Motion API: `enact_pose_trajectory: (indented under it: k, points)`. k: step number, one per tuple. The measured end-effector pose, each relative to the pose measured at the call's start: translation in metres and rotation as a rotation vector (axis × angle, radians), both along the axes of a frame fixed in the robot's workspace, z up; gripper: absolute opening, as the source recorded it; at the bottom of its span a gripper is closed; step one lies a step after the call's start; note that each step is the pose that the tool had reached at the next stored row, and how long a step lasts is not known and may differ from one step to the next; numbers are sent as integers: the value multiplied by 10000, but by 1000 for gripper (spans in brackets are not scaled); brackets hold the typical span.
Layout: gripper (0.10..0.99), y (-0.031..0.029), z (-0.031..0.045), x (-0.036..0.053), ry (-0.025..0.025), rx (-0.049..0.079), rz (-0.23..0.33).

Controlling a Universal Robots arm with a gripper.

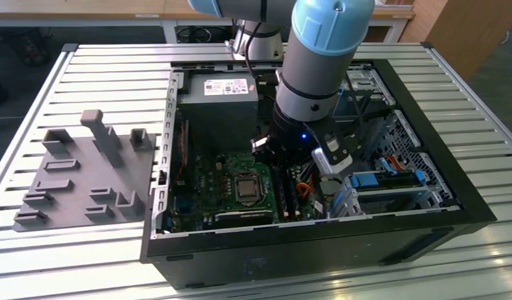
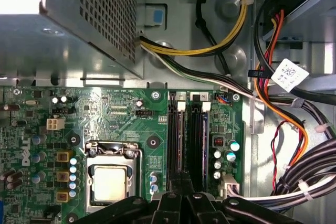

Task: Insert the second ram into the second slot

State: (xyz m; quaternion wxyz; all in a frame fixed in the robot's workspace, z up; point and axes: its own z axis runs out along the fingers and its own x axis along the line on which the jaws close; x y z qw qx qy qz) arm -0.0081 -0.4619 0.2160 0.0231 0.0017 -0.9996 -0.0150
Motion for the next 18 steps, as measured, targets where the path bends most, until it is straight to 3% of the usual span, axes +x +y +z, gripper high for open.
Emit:
enact_pose_trajectory:
  k: [14, 18]
  points:
    - [106, 0, 223, -1, 3, -6, 1]
    - [106, 0, 249, -1, 70, -7, 0]
